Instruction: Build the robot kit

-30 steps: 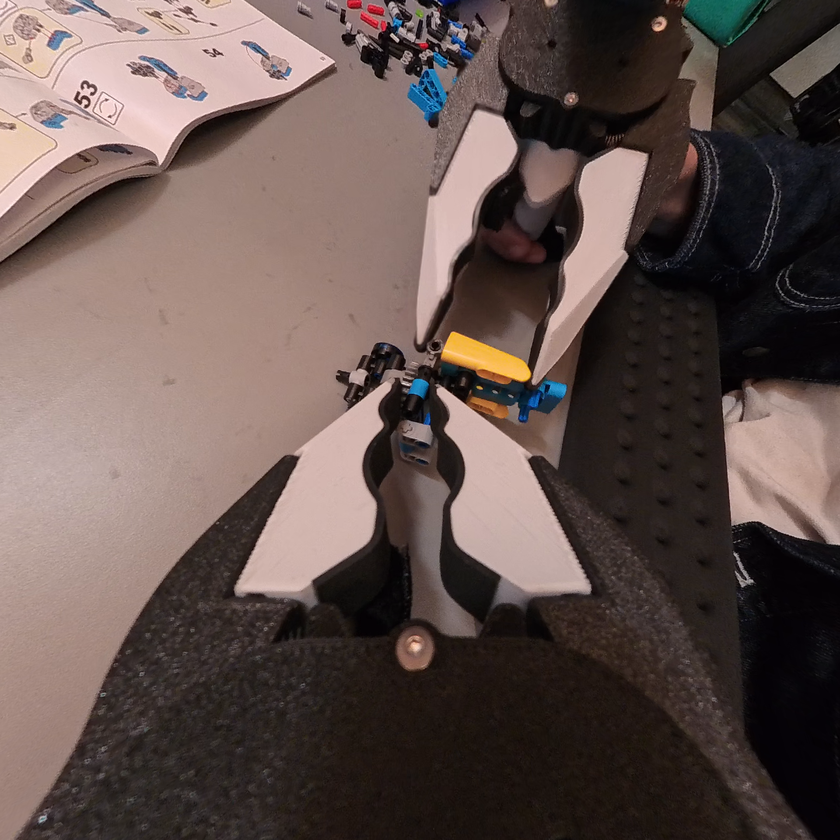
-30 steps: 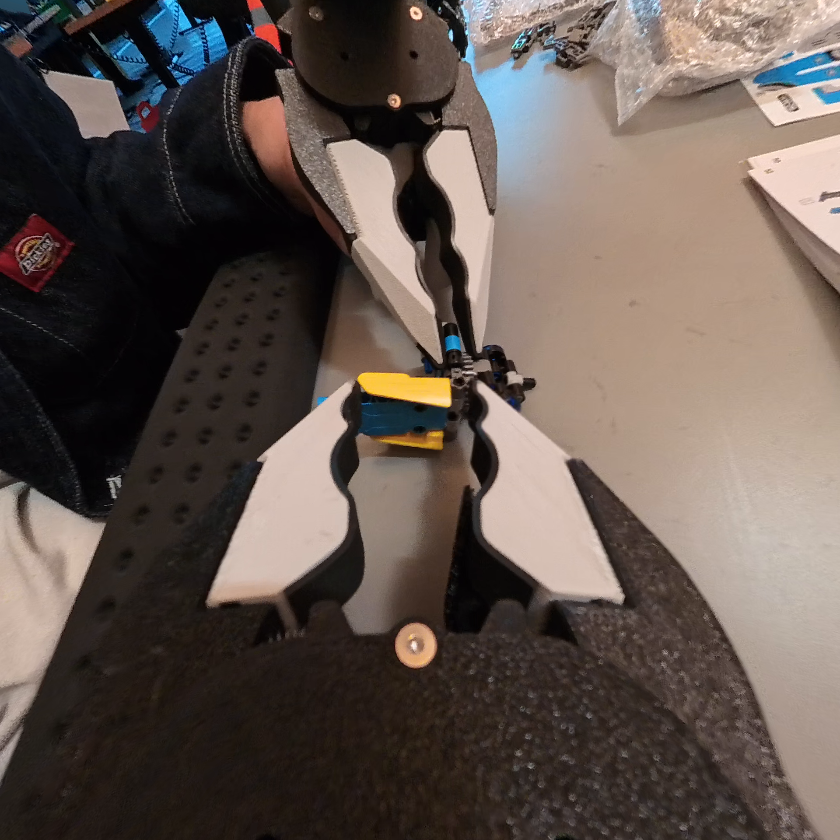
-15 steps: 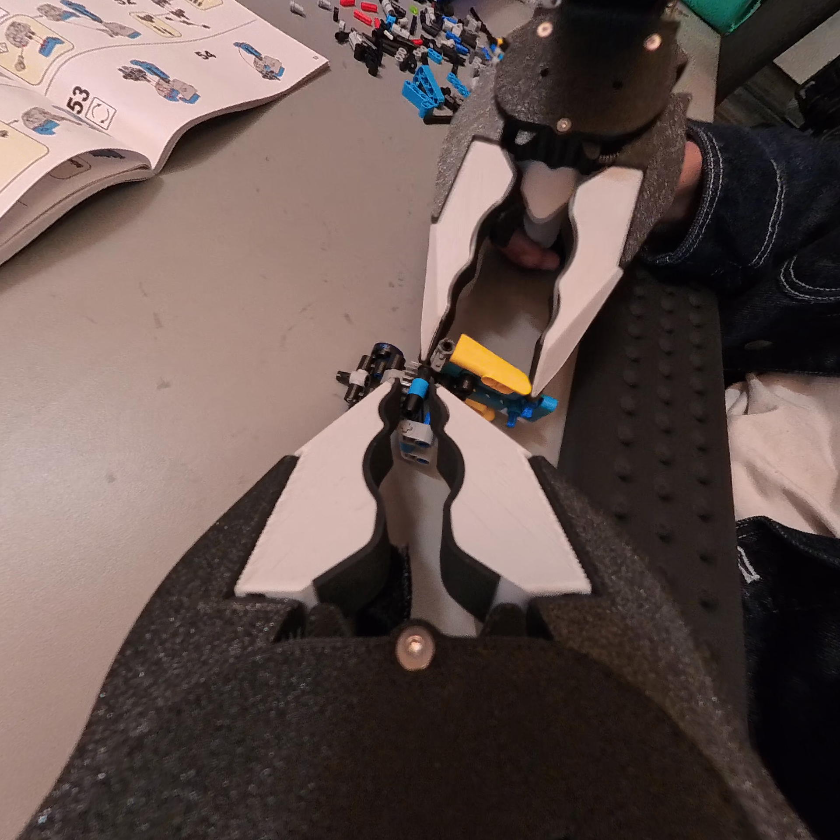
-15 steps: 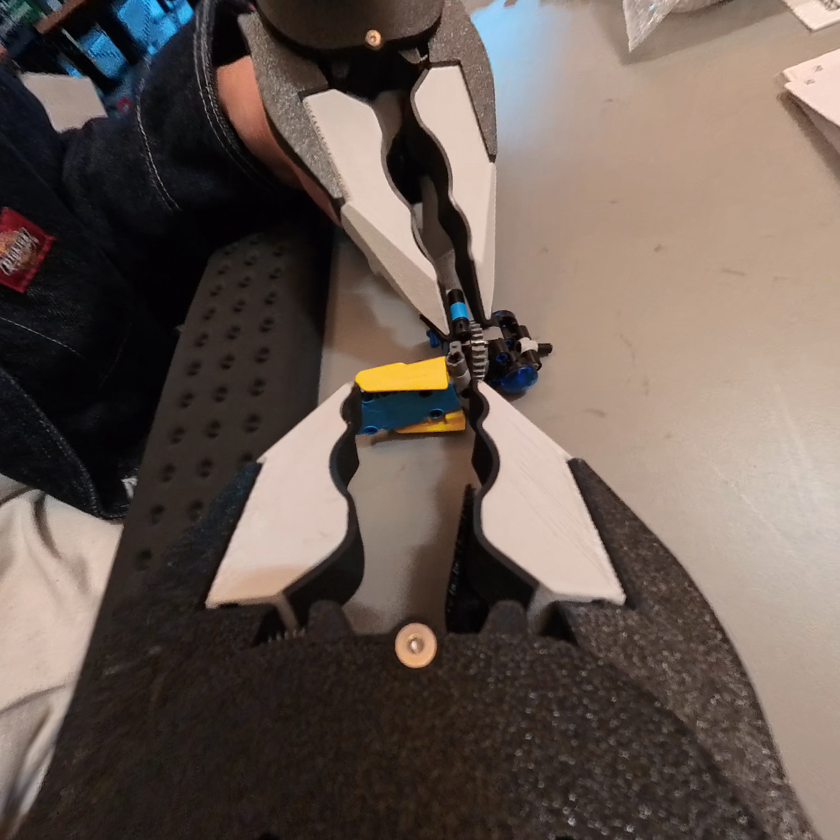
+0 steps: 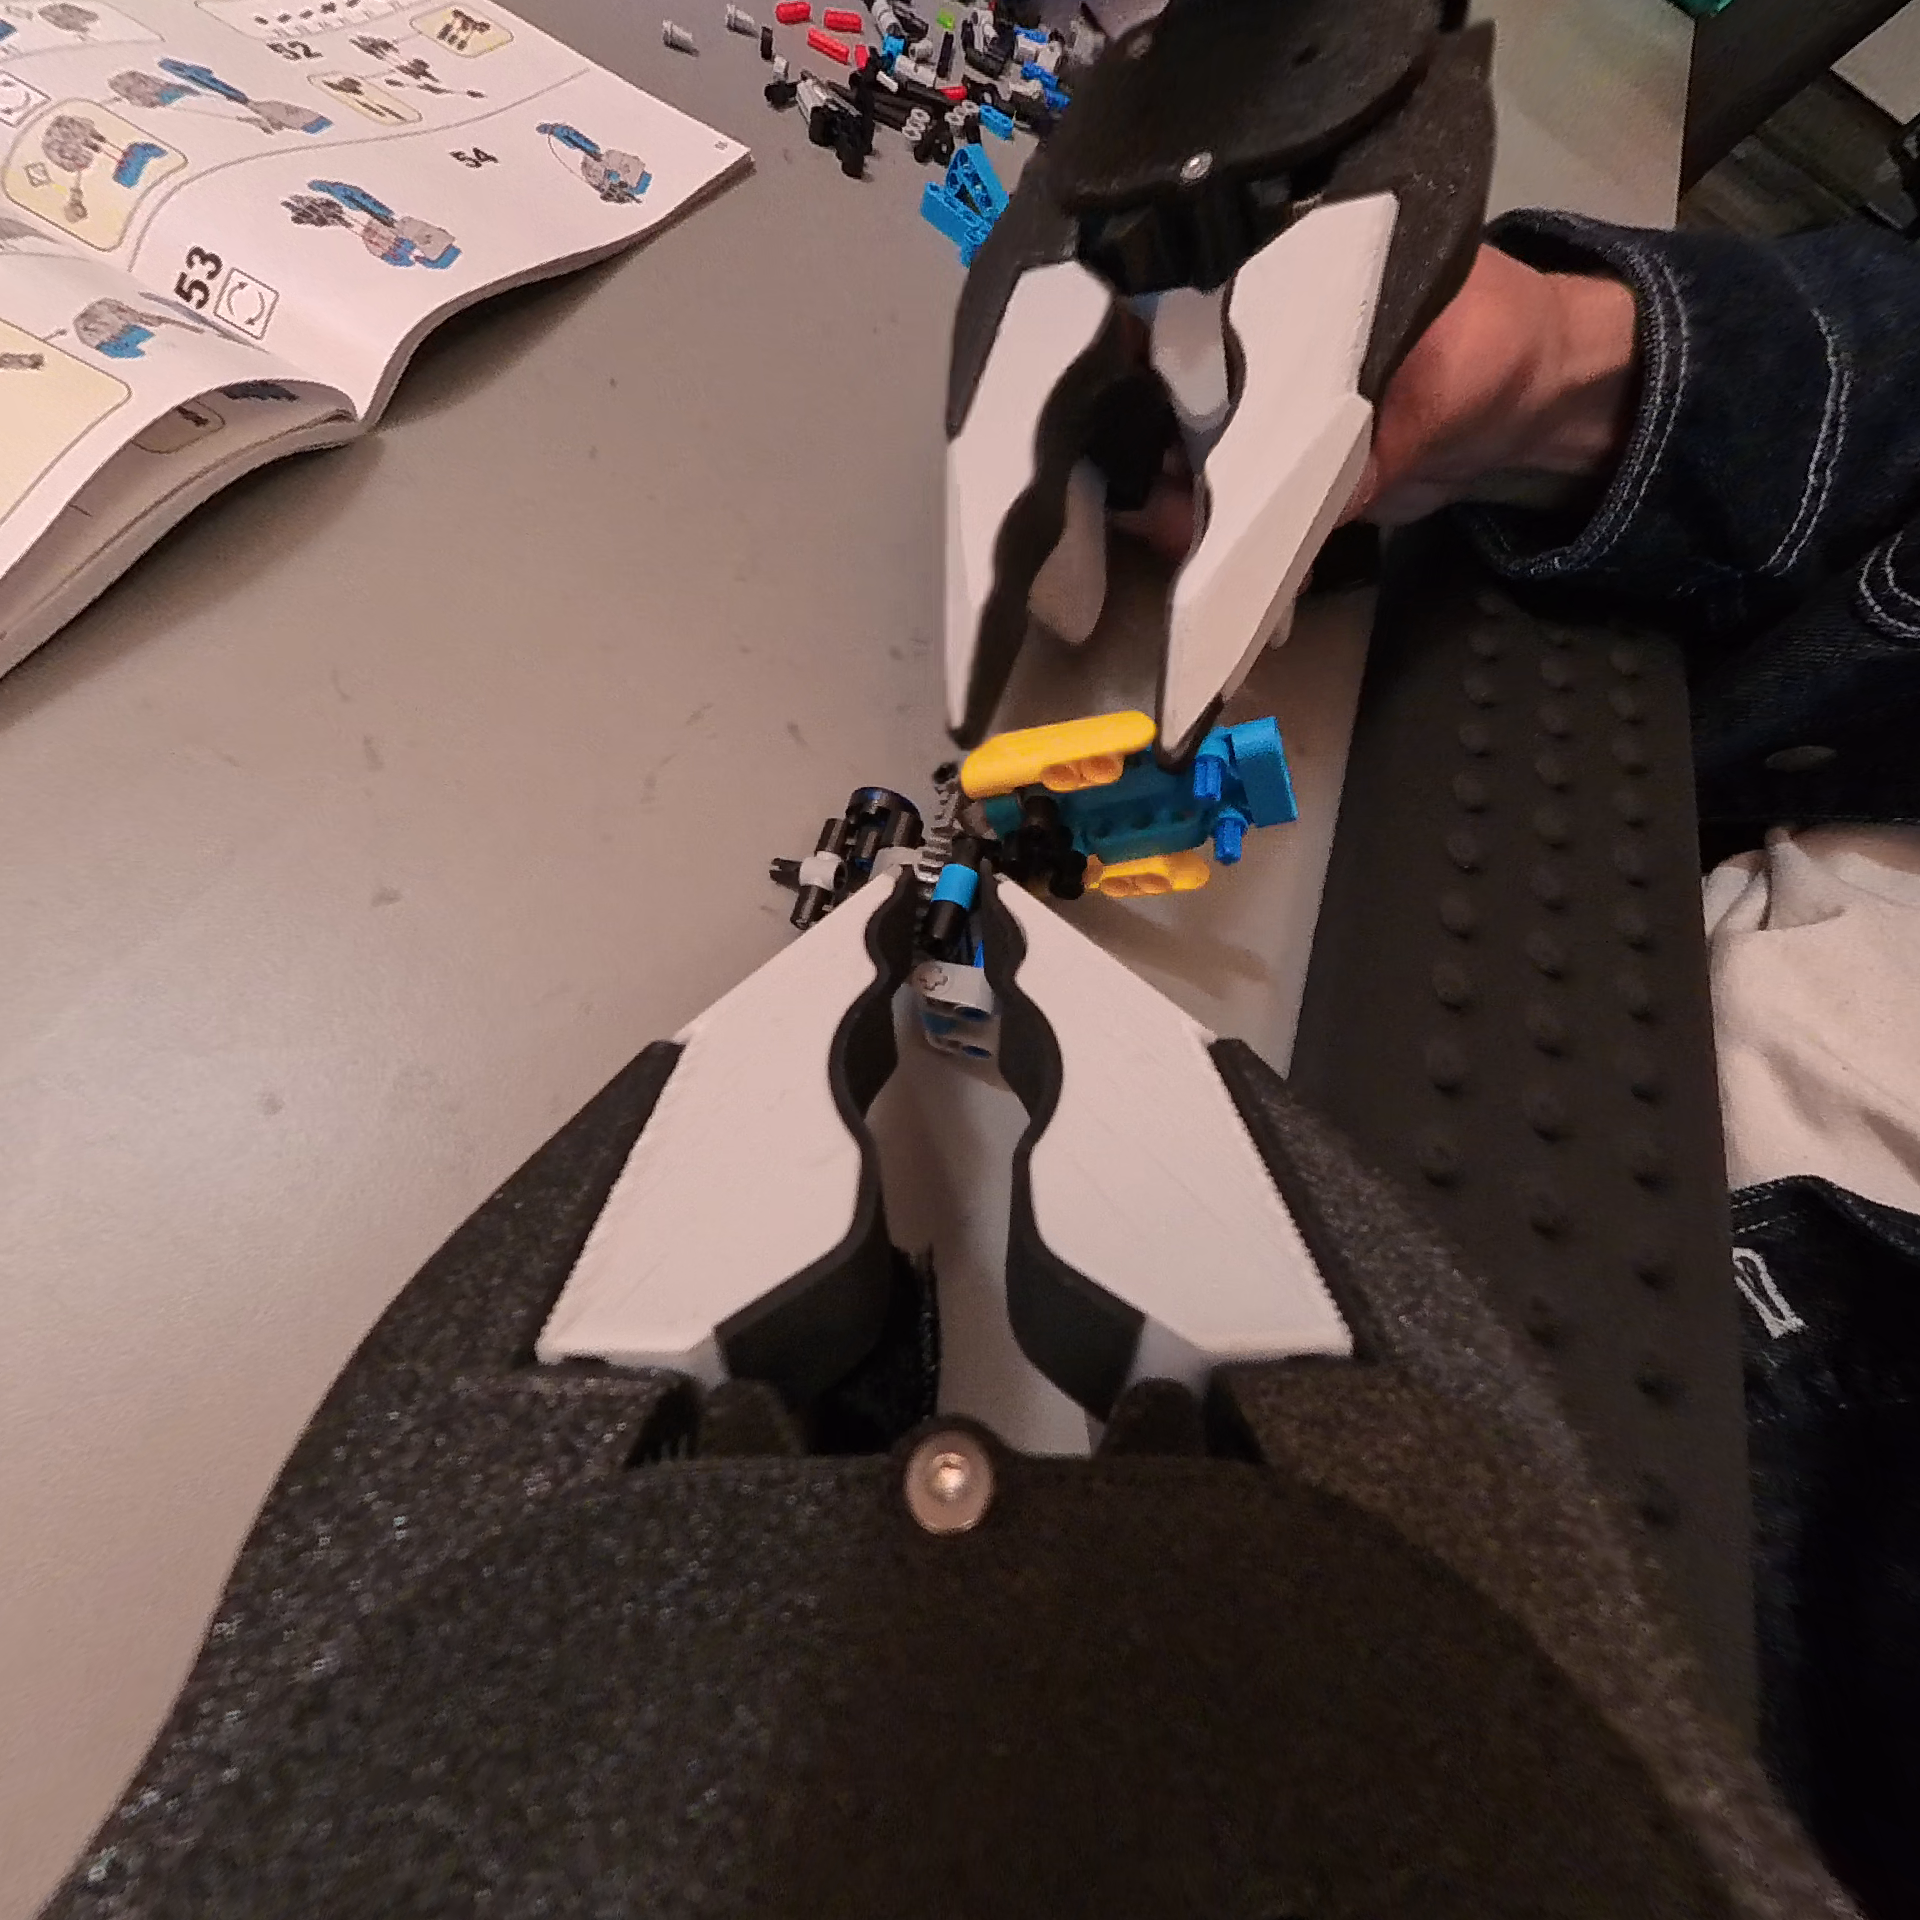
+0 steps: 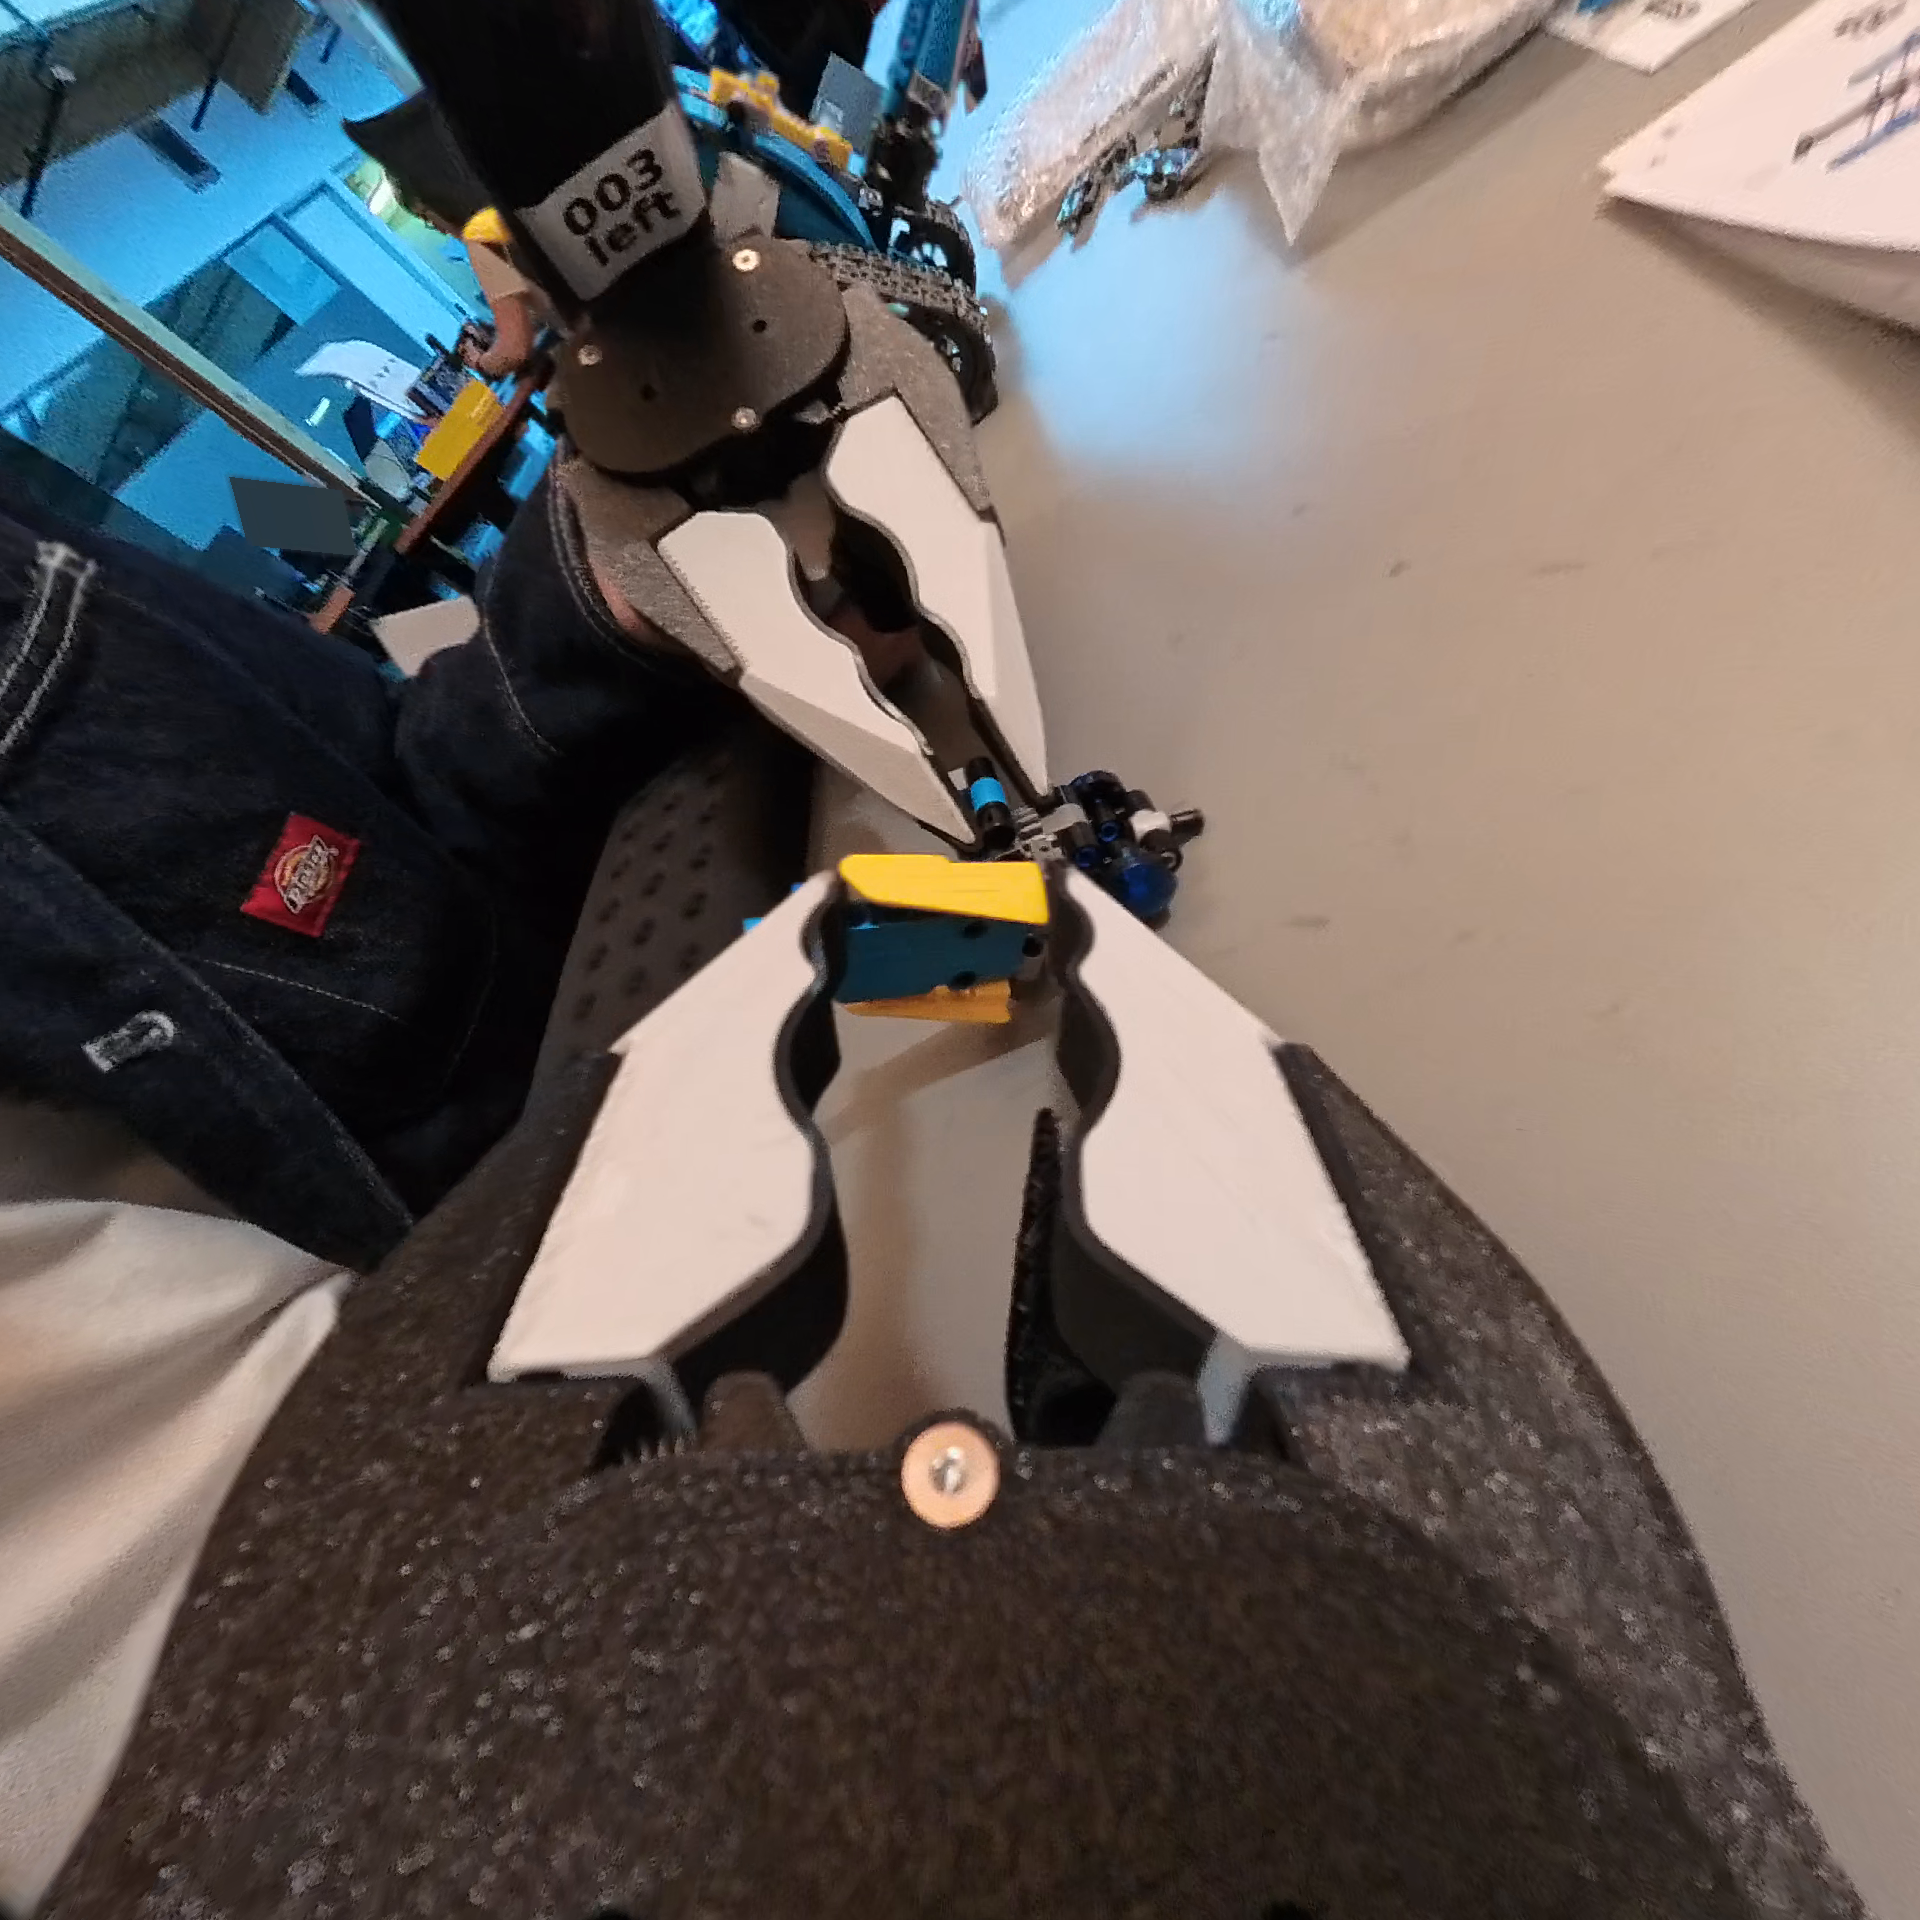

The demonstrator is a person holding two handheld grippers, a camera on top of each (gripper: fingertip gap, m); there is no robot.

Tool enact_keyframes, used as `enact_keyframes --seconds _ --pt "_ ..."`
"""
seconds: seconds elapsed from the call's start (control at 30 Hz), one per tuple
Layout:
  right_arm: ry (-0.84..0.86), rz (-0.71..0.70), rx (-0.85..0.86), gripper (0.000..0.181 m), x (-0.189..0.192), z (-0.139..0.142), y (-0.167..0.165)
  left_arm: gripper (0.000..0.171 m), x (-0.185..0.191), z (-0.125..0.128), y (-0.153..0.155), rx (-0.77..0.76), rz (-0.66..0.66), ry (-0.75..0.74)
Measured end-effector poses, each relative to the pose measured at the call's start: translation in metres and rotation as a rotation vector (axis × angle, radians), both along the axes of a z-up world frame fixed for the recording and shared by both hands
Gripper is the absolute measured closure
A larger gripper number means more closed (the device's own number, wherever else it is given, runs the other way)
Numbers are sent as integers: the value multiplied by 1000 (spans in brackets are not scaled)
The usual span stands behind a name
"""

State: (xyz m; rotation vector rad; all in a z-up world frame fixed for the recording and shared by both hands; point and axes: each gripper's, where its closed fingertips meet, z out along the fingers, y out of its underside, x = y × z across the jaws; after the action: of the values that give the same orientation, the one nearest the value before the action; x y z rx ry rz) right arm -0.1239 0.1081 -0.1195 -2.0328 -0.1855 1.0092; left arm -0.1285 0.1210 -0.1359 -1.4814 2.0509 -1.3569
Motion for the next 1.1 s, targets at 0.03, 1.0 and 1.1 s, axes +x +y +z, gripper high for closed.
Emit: enact_keyframes --seconds 0.03,1.0,1.1 --pt "-22 7 25 150 -1 2 -2 159 0 0 0 4 1 -2" --pt "-302 108 163 148 -20 1 -13 159 -3 1 -12 -19 -6 6" --pt "-319 91 151 138 -21 -1 -12 159 -5 1 -15 -38 -31 17"
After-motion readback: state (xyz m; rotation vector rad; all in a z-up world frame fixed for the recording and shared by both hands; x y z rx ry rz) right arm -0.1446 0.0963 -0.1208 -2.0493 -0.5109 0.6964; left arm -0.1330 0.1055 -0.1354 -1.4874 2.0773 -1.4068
